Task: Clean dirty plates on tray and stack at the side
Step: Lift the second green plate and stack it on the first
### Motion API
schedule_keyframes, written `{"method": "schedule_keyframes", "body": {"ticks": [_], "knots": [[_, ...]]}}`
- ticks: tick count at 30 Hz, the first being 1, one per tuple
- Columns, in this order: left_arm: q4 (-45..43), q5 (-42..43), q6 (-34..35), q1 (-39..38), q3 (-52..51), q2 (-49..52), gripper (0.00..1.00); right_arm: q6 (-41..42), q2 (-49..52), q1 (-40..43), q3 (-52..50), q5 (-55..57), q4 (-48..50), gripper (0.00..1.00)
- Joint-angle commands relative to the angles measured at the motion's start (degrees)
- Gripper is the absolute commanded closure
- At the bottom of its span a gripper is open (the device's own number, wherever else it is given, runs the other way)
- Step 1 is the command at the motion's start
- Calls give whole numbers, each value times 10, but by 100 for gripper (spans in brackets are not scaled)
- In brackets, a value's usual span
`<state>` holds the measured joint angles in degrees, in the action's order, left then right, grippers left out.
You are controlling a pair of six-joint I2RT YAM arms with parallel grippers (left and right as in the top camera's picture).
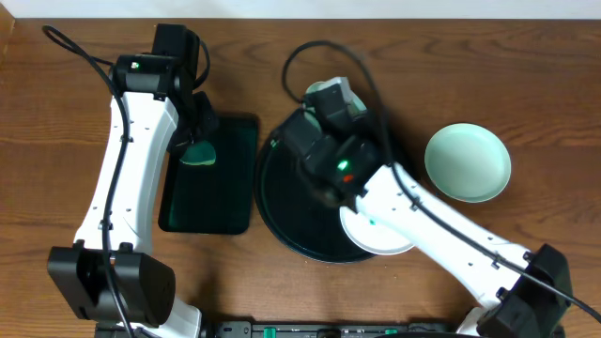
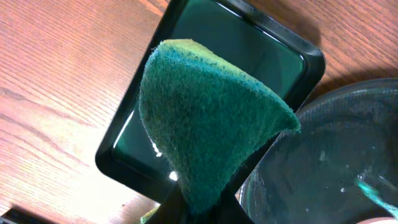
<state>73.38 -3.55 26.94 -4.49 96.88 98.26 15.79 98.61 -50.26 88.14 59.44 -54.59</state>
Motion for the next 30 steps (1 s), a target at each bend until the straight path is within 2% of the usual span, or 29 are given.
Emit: {"method": "schedule_keyframes", "body": {"ticks": [1, 8, 18, 23, 30], "knots": [[0, -5, -8, 2, -3, 2, 93, -6, -8, -31, 10, 149, -1, 99], [-3, -5, -8, 2, -3, 2, 93, -6, -8, -66, 10, 213, -3, 99], [-4, -5, -8, 2, -3, 2, 93, -1, -8, -70, 10, 194, -9, 99], [-3, -5, -8, 2, -3, 2, 93, 1, -8, -63, 10, 58, -34, 99], [0, -5, -17, 2, -3, 2, 93, 16, -8, 15, 10, -297, -50, 99]]}}
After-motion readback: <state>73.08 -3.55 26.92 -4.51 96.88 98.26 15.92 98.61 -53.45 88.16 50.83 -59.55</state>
